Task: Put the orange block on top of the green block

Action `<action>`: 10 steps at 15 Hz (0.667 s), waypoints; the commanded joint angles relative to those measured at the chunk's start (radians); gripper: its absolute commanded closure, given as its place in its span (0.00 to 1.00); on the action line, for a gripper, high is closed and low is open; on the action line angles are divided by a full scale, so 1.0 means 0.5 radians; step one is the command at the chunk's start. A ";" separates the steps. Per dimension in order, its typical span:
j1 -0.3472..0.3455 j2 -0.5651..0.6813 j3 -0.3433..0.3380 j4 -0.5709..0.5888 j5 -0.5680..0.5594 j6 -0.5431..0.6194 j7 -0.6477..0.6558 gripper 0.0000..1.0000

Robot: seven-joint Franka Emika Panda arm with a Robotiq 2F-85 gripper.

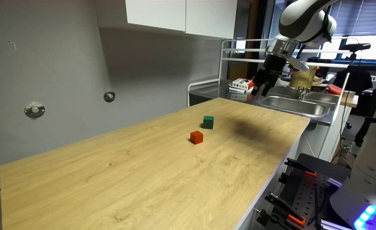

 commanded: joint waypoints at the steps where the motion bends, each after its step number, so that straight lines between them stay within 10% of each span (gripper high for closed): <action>1: -0.047 0.013 0.052 0.008 0.046 -0.010 -0.024 0.00; 10: 0.113 0.235 0.262 0.098 0.177 0.022 0.091 0.00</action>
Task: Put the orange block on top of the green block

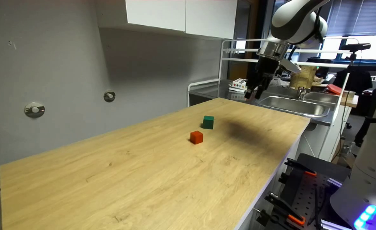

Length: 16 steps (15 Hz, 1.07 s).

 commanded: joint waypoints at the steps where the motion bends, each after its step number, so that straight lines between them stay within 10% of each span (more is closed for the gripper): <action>1: 0.097 0.210 0.148 0.123 0.098 0.014 0.104 0.00; 16: 0.223 1.214 0.633 0.939 0.153 -0.133 0.371 0.00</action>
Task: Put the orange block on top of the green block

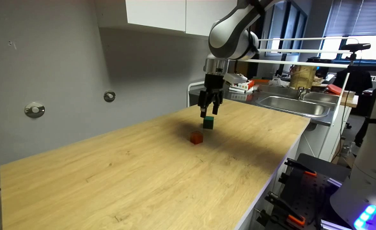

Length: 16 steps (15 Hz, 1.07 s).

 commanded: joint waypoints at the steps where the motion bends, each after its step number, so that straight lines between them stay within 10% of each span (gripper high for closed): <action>1: -0.016 0.328 0.079 0.326 0.010 -0.134 0.059 0.00; 9: -0.025 0.846 0.137 0.736 -0.010 -0.390 0.309 0.00; 10: -0.024 0.883 0.133 0.764 -0.009 -0.407 0.352 0.25; 16: -0.028 0.910 0.119 0.870 -0.020 -0.496 0.508 0.63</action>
